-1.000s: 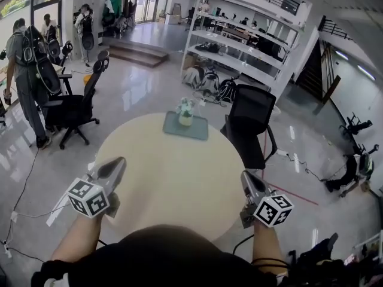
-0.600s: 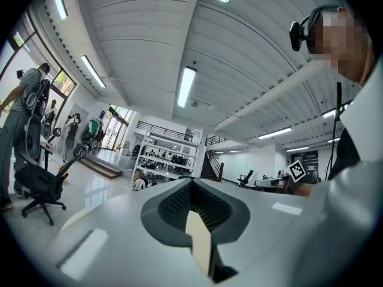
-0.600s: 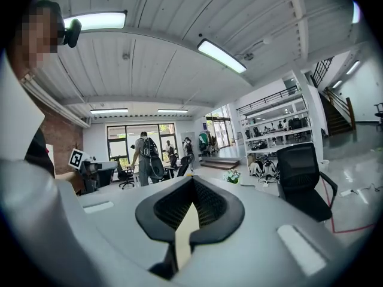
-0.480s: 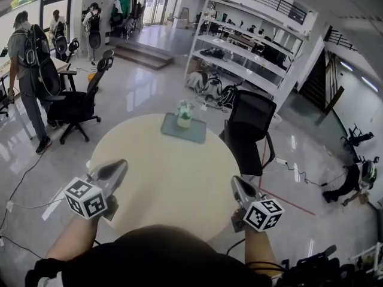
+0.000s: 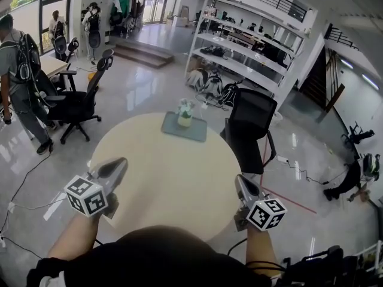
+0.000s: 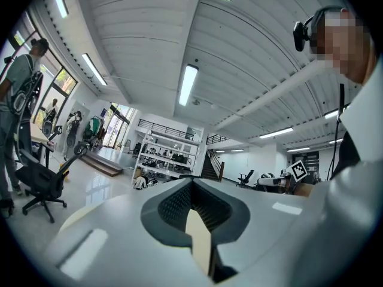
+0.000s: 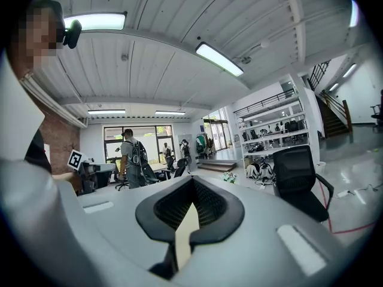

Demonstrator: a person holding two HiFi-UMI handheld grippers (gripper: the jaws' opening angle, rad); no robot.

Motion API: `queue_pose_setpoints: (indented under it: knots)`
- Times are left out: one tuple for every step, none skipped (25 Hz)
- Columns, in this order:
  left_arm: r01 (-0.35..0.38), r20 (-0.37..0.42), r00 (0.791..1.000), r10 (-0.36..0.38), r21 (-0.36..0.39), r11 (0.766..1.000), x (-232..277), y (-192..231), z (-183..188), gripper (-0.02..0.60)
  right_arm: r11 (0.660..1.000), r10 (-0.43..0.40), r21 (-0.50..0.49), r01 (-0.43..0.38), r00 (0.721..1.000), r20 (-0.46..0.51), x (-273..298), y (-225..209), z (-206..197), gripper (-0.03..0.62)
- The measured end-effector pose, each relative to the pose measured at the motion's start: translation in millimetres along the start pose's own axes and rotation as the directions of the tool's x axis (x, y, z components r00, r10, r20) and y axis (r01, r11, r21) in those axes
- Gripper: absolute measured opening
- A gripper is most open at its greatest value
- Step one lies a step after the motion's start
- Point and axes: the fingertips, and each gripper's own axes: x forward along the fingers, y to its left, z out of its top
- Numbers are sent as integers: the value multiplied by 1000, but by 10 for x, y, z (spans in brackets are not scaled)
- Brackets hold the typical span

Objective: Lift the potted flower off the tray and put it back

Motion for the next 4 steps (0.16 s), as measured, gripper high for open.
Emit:
queue_pose_setpoints:
  knots:
    - [1,1,1000,-1,-4,1000,30,13,-6,0,1000,-3,1,3,1000,3,12,-25,3,12]
    - [4,1,1000,-4,-7,1000,66,20,-13,0,1000,-6,2,6,1000,6,25,-52,7,12]
    - [6,1,1000,-6,-8,1000,103,23,-21,0,1000,-8,4,8,1000,8,38,-79,9,11]
    - [9,0,1000,-9,-9,1000,140,26,-29,0,1000,-10,5,9,1000,11,50,-106,12,11]
